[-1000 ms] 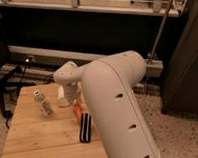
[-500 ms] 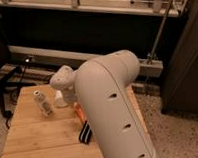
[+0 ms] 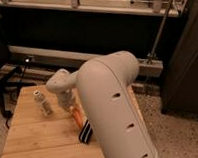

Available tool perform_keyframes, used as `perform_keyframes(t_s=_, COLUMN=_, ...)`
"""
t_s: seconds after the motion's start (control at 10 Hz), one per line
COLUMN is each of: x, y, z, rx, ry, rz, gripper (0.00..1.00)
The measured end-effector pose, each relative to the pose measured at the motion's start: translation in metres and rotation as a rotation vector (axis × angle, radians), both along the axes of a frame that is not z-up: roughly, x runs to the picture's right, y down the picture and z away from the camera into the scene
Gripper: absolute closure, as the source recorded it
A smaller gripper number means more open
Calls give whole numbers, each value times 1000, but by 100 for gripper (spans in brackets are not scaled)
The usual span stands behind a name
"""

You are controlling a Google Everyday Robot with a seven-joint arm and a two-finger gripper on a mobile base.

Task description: Drag the pepper across the table

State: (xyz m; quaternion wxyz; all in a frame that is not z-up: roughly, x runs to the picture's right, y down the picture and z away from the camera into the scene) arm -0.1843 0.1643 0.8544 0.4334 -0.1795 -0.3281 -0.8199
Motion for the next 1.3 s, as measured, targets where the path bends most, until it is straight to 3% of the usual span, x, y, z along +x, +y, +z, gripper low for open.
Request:
perform_keyframes(t_s=0.2, x=-14, y=7, z=-15, rx=-13, ry=-65, rz=-21, gripper=95)
perform_keyframes(t_s=0.7, x=-32, y=23, z=-32, rx=-13, ry=-152, rz=-92, gripper=95)
perform_keyframes(t_s=1.3, x=-67, y=46, z=-50, rx=20, ry=-260, rz=-252, gripper=95)
